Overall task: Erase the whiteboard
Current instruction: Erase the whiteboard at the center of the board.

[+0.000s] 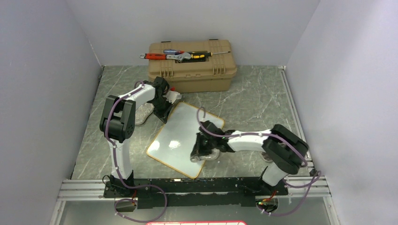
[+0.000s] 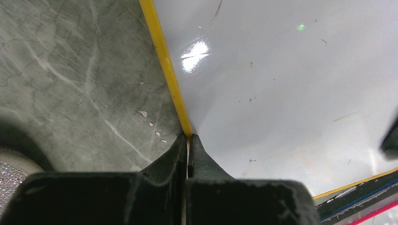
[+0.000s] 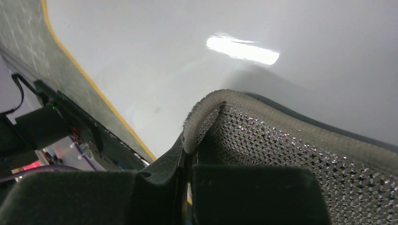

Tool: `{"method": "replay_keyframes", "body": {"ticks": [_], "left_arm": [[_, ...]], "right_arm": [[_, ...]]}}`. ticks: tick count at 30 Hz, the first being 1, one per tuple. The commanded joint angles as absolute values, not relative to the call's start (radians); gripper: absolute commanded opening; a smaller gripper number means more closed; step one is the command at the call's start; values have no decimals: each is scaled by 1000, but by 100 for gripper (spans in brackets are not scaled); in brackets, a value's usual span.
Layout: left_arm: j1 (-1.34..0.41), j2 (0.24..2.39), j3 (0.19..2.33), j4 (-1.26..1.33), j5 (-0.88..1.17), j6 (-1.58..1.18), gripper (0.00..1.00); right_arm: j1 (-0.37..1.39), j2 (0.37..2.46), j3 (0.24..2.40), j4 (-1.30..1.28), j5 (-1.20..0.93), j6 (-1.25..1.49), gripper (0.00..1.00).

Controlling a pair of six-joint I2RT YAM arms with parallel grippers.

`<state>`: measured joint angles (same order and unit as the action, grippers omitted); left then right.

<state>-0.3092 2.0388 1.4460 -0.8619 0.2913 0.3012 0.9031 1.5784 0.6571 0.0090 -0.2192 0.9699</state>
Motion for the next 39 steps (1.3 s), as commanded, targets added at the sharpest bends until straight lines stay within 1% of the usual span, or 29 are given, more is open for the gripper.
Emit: {"method": "replay_keyframes", "body": {"ticks": [1,5,6,8,11,17,20,23,28,30,32,35,37,39], "left_arm": [[-360,2152,1356,-887,364,322,3],[-360,2149,1350,-886,361,323,3],[-360,2149,1351,-888,360,322,3],[-359,2146,1351,-892,361,324,3],[-359,2138,1345,-890,361,325,3],[-356,2136,1337,-887,372,330,3],[-356,2141,1334,-881,371,332,3],[-354,2146,1338,-886,370,331,3],[-354,2137,1353,-895,376,325,3],[-354,2136,1357,-902,376,325,3],[-354,2131,1356,-905,372,329,3],[-352,2120,1348,-904,358,337,3],[-348,2120,1348,-903,354,340,3],[-346,2125,1352,-907,358,338,3]], "right_arm": [[1059,1798,765,-114,-148,956,0],[1136,1954,972,-108,-182,934,0],[1134,1976,1001,-118,-181,930,0],[1105,1967,989,-103,-173,931,0],[1030,1870,840,-41,-167,964,0],[852,1553,466,-50,-110,1006,0],[777,1496,412,-49,-96,990,0],[802,1588,497,-7,-125,993,0],[1017,1859,768,33,-212,994,0],[1030,1912,817,-8,-222,978,0],[950,1892,789,-59,-168,945,0],[750,1789,709,-97,-109,885,0],[646,1726,702,-153,-46,841,0],[582,1682,711,-202,-5,814,0]]}}
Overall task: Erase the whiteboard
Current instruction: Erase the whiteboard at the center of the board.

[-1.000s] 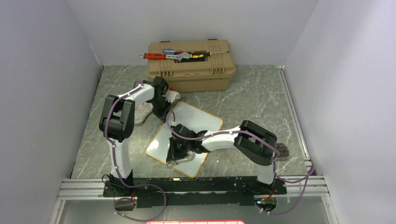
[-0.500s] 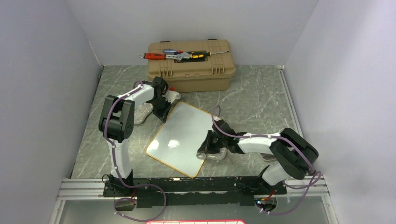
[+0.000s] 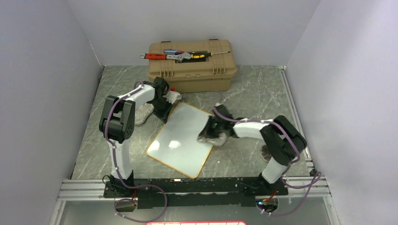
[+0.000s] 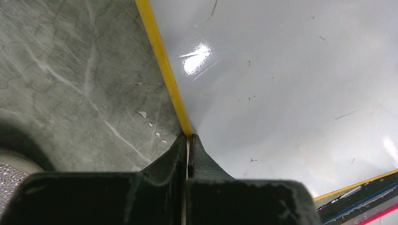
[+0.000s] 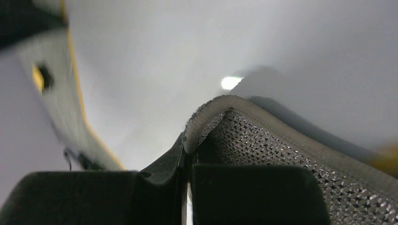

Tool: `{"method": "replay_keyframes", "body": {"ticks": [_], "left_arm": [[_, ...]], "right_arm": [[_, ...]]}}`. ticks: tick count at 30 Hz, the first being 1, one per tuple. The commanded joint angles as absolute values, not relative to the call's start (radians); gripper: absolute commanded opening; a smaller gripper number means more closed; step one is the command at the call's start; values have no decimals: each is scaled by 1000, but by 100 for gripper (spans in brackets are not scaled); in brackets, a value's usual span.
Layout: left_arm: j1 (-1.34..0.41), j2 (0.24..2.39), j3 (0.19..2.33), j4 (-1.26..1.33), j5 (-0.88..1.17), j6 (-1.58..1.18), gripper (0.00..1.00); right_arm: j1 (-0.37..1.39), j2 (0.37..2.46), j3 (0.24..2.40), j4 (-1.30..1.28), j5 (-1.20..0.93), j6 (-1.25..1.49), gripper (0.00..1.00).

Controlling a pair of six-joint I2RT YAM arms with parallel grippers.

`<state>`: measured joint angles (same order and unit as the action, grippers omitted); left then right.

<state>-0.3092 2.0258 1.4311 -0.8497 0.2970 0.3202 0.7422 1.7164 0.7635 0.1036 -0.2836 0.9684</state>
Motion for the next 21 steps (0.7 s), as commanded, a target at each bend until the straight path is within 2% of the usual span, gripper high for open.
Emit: {"method": "replay_keyframes", "body": {"ticks": [1,5,14,17,19,21], "left_arm": [[-345,2126,1355,-907,360,337,3],[-345,2122,1355,-902,363,330,3],[-345,2123,1354,-900,365,334,3],[-345,2127,1359,-904,369,335,3],[-345,2126,1359,-906,375,333,3],[-345,2114,1345,-894,374,331,3]], "right_arm": [[566,1670,710,-216,8,809,0],[597,1648,648,-189,-39,845,0],[940,1586,445,11,-150,1132,0],[942,1622,484,18,-188,1079,0],[881,1639,533,-64,-165,1014,0],[781,1619,521,-17,-160,987,0]]}}
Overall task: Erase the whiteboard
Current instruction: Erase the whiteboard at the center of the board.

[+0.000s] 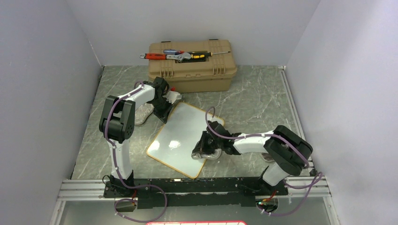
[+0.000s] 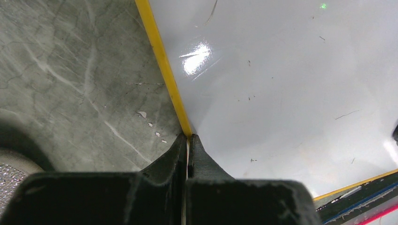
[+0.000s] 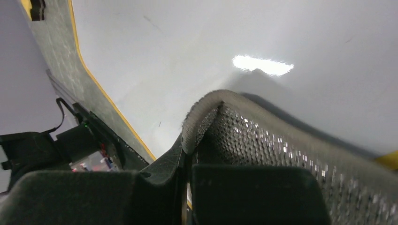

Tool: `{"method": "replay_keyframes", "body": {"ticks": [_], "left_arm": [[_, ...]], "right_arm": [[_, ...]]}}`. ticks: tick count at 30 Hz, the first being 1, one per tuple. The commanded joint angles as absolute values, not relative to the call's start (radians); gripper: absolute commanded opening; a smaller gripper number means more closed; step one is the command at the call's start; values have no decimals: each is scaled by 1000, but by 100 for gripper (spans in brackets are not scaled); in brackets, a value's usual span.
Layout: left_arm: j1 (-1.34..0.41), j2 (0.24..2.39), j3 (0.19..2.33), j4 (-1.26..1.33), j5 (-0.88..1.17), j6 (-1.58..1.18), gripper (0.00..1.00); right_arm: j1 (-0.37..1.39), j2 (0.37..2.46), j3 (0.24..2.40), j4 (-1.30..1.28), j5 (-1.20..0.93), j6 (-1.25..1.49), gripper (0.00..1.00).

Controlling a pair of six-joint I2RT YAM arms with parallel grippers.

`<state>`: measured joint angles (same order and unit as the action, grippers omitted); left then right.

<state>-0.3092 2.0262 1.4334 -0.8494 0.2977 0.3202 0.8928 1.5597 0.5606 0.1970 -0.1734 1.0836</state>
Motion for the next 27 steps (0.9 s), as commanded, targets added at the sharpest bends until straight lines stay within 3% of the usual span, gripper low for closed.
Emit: {"method": "replay_keyframes", "body": {"ticks": [1,4,8,11,14,20,24,27], "left_arm": [[-345,2111,1340,-892,372,330,3],[-345,2112,1339,-896,375,331,3],[-345,2116,1349,-904,386,321,3],[-345,2105,1346,-907,387,318,3],[-342,2100,1343,-908,386,322,3],[-337,2102,1334,-900,399,326,3],[-334,2104,1332,-897,401,334,3],[-333,2111,1335,-897,408,331,3]], "right_arm": [[746,1614,514,28,-170,994,0],[784,1706,621,77,-190,1024,0],[976,2025,996,87,-289,1015,0],[1005,2131,1122,103,-321,1034,0],[960,2095,1053,118,-292,1051,0],[841,1782,641,149,-203,1091,0],[913,1659,549,58,-174,1087,0],[996,1711,626,70,-205,1074,0]]}}
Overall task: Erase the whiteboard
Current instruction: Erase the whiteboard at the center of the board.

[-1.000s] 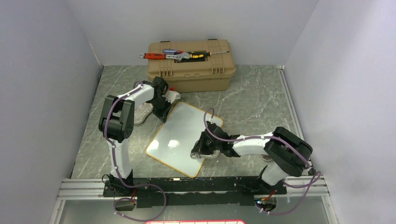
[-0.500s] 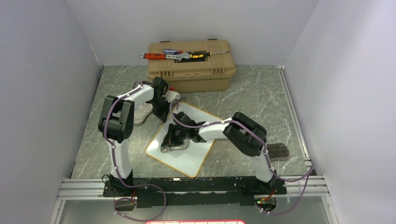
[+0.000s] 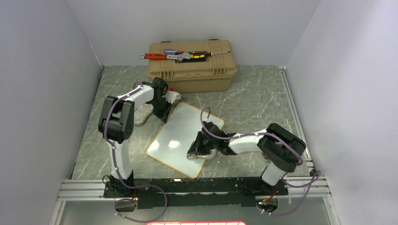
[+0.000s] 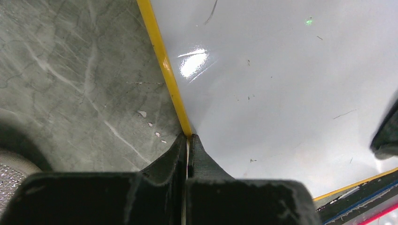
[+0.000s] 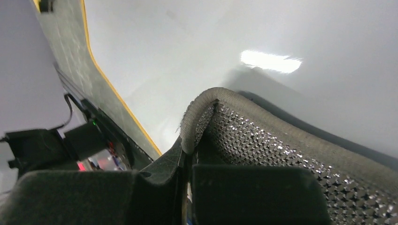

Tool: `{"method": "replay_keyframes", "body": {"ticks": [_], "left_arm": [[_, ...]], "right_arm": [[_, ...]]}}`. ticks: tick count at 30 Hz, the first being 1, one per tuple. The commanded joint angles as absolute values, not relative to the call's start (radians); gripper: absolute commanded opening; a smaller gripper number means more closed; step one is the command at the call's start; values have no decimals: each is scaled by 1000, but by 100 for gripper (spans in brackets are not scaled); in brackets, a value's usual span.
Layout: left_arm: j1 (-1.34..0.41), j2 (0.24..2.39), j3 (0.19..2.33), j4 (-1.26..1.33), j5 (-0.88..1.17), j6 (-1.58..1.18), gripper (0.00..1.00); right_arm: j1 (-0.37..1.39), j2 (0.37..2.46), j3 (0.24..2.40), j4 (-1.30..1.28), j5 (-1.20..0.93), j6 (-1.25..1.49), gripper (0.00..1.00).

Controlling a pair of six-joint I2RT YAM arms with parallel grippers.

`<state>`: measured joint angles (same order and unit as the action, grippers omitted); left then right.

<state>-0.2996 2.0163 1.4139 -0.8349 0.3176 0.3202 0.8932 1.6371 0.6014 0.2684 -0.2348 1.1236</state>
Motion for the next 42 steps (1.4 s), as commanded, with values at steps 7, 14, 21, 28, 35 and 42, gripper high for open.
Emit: {"method": "replay_keyframes", "body": {"ticks": [7,14,21,28,35,42], "left_arm": [[-332,2116,1338,-906,407,329,3],[-331,2109,1330,-904,406,331,3],[-331,2119,1338,-903,424,333,3],[-330,2128,1361,-932,451,331,3],[-324,2106,1374,-951,415,348,3],[-316,2109,1353,-937,436,357,3]], "right_arm": [[1067,2094,1159,-48,-241,988,0],[1040,1959,919,40,-239,1051,0],[938,1671,418,130,-186,1126,0],[1002,2014,990,66,-251,1059,0],[1024,2122,1162,104,-288,1110,0],[1016,1867,816,109,-156,1174,0]]}}
